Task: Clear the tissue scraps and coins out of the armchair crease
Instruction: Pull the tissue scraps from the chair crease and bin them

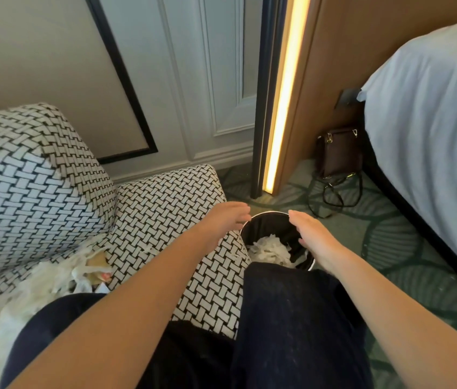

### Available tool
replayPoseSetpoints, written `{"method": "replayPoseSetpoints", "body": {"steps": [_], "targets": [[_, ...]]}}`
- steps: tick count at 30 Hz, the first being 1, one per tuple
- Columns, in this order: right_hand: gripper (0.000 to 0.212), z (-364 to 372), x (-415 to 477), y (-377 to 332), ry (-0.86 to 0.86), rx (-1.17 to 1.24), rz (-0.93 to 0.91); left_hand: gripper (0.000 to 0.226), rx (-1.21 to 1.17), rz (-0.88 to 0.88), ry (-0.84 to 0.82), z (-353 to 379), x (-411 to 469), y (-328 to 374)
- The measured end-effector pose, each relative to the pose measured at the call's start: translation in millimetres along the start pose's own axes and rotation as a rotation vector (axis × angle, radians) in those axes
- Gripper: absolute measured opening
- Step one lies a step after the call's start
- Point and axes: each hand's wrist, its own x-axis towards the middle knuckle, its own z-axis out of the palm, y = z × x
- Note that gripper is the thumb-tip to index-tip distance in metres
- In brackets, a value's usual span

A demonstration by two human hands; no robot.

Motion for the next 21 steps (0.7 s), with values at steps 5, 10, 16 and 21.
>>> {"method": "replayPoseSetpoints", "body": {"steps": [5, 10, 16, 21], "targets": [[0.042, 12.7, -22.6, -33.9, -0.037, -0.063, -0.101, 0.038, 0.08, 0.046, 0.007, -27.0, -24.8, -11.7], [0.033, 43.5, -63.6, -73.3, -0.102, -0.193, -0.293, 0.034, 0.051, 0.086, 0.036, -63.7, -58.6, -23.6], [0.035, 102.4, -107.0, -94.0, -0.239, -0.438, -0.459, 0.03, -0.01, 0.144, 0.129, -117.2, -100.8, -43.4], [0.045, 152.6, -110.9, -94.4, -0.317, -0.562, -0.483, 0.02, -0.175, 0.138, 0.224, -160.5, -124.9, -65.0]]}}
